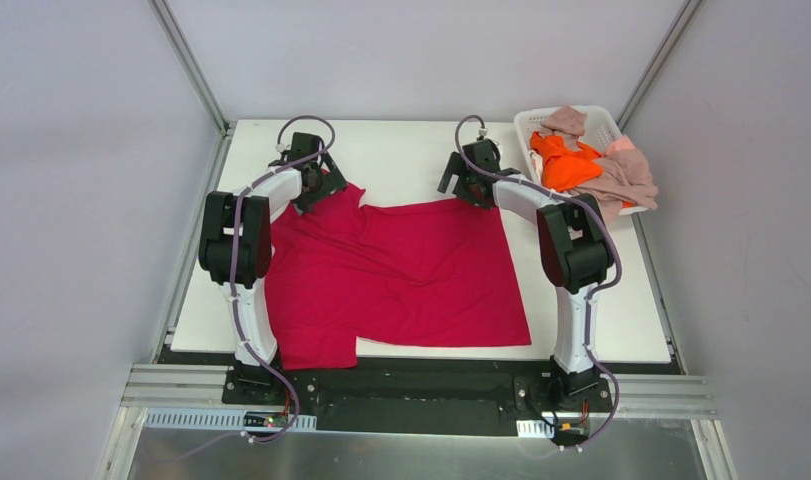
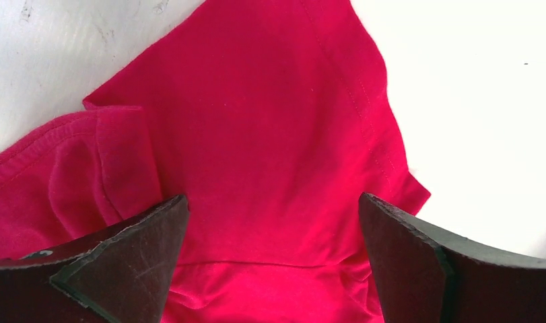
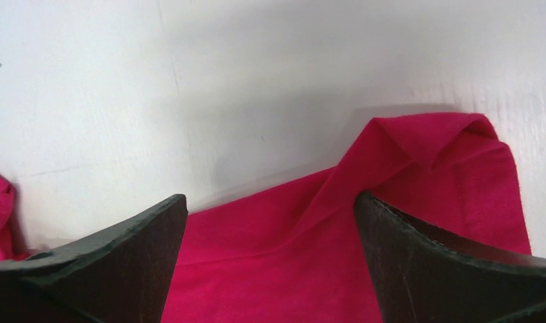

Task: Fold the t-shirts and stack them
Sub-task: Flatten out the tshirt, then grab the side of the flattened tshirt closest away from the robot with both arms

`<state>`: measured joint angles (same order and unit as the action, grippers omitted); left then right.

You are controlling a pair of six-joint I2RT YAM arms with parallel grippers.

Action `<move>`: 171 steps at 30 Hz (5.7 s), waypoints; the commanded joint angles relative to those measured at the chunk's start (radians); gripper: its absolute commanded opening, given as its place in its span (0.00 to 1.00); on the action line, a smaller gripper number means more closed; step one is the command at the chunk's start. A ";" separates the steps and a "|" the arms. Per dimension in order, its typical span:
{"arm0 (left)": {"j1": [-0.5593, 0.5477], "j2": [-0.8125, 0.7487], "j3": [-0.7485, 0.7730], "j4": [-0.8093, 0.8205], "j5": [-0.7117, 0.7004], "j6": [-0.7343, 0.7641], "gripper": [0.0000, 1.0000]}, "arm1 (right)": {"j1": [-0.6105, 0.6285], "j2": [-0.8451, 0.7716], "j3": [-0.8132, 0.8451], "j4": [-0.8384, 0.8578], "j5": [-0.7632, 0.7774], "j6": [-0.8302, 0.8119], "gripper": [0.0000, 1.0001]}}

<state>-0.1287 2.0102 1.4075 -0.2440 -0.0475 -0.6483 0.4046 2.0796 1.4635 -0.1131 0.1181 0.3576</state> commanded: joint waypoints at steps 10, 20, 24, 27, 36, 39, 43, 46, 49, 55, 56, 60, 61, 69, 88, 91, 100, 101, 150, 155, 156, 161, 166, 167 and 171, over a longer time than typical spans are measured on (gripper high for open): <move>0.017 0.027 -0.035 -0.018 -0.056 -0.007 0.99 | -0.023 0.158 0.254 -0.031 0.209 0.111 0.99; 0.073 0.071 0.038 -0.037 -0.076 -0.033 0.99 | -0.142 0.255 0.410 -0.254 0.175 0.237 0.99; 0.086 0.156 0.170 -0.041 -0.036 -0.023 0.99 | -0.158 0.207 0.330 -0.215 0.137 0.230 0.99; 0.087 0.235 0.293 -0.047 0.008 0.001 0.99 | -0.159 0.175 0.312 -0.204 0.146 0.211 0.99; 0.102 0.461 0.666 -0.124 0.045 -0.007 0.99 | -0.168 0.255 0.478 -0.243 0.196 0.168 0.99; 0.106 0.540 0.784 -0.155 0.080 -0.020 0.99 | -0.176 0.286 0.542 -0.282 0.199 0.187 0.99; 0.110 0.643 0.930 -0.165 0.092 -0.042 0.99 | -0.182 0.311 0.585 -0.299 0.210 0.170 0.99; 0.117 0.674 0.984 -0.168 0.102 -0.069 0.99 | -0.185 0.337 0.628 -0.291 0.185 0.125 0.99; 0.118 0.661 0.983 -0.167 0.066 -0.066 0.99 | -0.184 0.369 0.689 -0.280 0.140 0.083 0.99; 0.119 0.575 1.010 -0.168 0.032 -0.032 0.99 | -0.170 0.327 0.729 -0.258 0.068 0.023 0.99; 0.118 0.556 1.013 -0.169 0.036 -0.021 0.99 | -0.162 0.305 0.731 -0.262 0.062 0.001 0.99; 0.118 0.384 0.946 -0.183 0.077 0.015 0.99 | -0.119 0.189 0.703 -0.309 0.063 -0.072 0.99; 0.118 0.323 0.897 -0.191 0.079 0.021 0.99 | -0.107 0.146 0.673 -0.317 0.069 -0.075 1.00; 0.116 -0.223 0.408 -0.349 -0.012 0.055 0.99 | -0.021 -0.230 0.278 -0.383 0.095 -0.033 1.00; -0.173 -1.307 -0.748 -1.040 -0.359 -0.740 0.99 | 0.075 -0.923 -0.557 -0.456 0.198 0.252 0.99; -0.173 -1.298 -0.795 -1.051 -0.334 -0.781 0.95 | 0.075 -0.921 -0.564 -0.464 0.228 0.254 1.00; -0.173 -1.228 -0.920 -0.768 -0.177 -0.697 0.61 | 0.074 -0.888 -0.563 -0.469 0.228 0.248 0.99; -0.174 -1.200 -0.921 -0.768 -0.170 -0.689 0.60 | 0.074 -0.886 -0.561 -0.475 0.233 0.247 0.99; -0.174 -1.202 -0.881 -0.603 -0.159 -0.565 0.00 | 0.073 -0.871 -0.919 -0.315 0.087 0.447 0.27; -0.174 -1.174 -0.812 -0.576 -0.176 -0.528 0.00 | 0.073 -0.881 -0.893 -0.332 0.122 0.434 0.00; -0.174 -1.164 -0.796 -0.569 -0.176 -0.521 0.00 | 0.074 -0.882 -0.884 -0.335 0.122 0.426 0.00; -0.173 -1.110 -0.708 -0.502 -0.156 -0.473 0.00 | 0.073 -0.872 -0.799 -0.375 0.082 0.380 0.00; -0.172 -1.010 -0.561 -0.456 -0.179 -0.415 0.00 | 0.066 -0.831 -0.662 -0.442 0.081 0.338 0.00; -0.171 -0.986 -0.531 -0.450 -0.184 -0.405 0.00 | 0.062 -0.820 -0.632 -0.459 0.085 0.331 0.00; -0.140 -0.866 -0.422 -0.429 -0.181 -0.364 0.00 | 0.034 -0.771 -0.536 -0.496 0.090 0.301 0.00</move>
<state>-0.2974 1.0622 0.8867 -0.7136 -0.2153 -1.0794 0.4648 1.2713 0.8349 -0.5369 0.1951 0.7071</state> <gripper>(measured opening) 0.009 0.010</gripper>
